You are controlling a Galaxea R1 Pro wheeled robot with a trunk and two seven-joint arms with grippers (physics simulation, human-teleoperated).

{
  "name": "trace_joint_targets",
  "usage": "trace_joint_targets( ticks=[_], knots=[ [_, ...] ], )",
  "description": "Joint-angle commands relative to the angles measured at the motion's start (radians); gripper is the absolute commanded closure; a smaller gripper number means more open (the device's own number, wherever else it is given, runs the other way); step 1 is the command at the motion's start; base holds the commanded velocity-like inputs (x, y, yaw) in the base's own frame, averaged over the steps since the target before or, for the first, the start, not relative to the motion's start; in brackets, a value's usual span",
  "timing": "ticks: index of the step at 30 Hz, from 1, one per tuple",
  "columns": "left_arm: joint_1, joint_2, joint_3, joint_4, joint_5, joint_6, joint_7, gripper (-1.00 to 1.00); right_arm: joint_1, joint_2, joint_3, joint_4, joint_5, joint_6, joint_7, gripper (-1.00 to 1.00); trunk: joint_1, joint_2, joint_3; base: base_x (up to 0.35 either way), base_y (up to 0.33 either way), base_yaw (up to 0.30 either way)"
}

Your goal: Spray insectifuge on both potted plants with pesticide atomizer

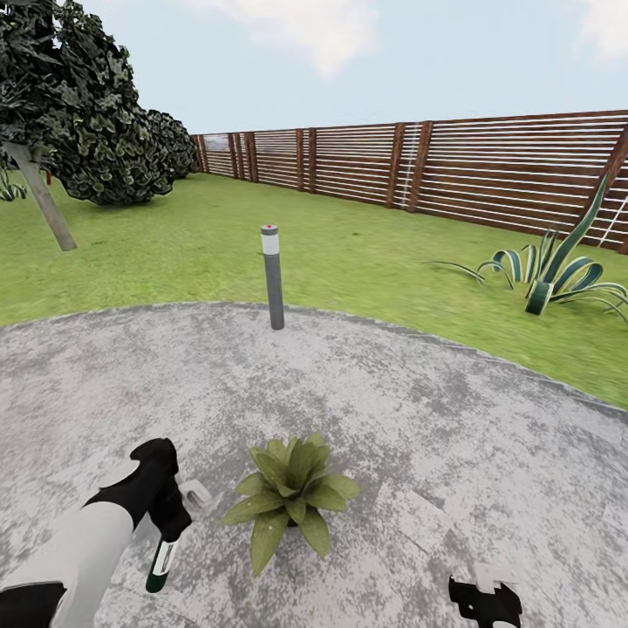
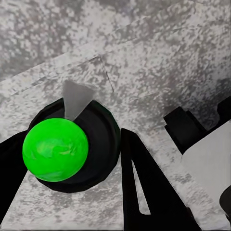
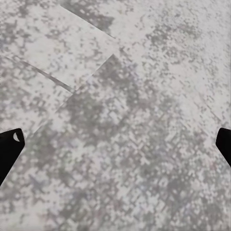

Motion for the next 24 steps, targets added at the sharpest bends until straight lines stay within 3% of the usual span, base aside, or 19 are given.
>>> trace_joint_targets(
  ticks=[1, 8, 11, 19, 24],
  knots=[
    [0.0, 0.002, 0.004, -0.001, -0.011, 0.008, -0.009, 1.0, -0.001, 0.0, -0.008, 0.001, 0.011, -0.003, -0.003, -1.0, 0.0, 0.0, -0.001, 0.0, 0.0, 0.0],
    [0.022, 0.029, 0.003, 0.01, -0.015, -0.004, 0.0, 1.0, -0.001, -0.001, -0.008, 0.001, 0.011, -0.003, -0.003, -1.0, 0.0, 0.0, -0.006, 0.0, 0.0, 0.083],
    [0.022, 0.027, 0.003, 0.001, -0.014, -0.004, 0.001, 1.0, -0.001, -0.001, -0.008, 0.001, 0.011, -0.003, -0.001, -1.0, 0.0, 0.0, -0.007, 0.0, 0.0, 0.022],
    [0.016, -0.001, 0.006, -0.004, -0.012, -0.001, 0.002, 1.0, -0.001, -0.003, -0.008, 0.003, 0.012, -0.003, 0.0, -1.0, 0.0, 0.0, -0.007, 0.158, 0.0, 0.002],
    [0.006, -0.037, -0.046, -0.004, -0.013, 0.005, 0.001, 1.0, -0.001, -0.003, -0.008, 0.001, 0.012, -0.003, -0.001, -1.0, 0.0, 0.0, -0.007, 0.028, 0.0, -0.032]
  ],
)
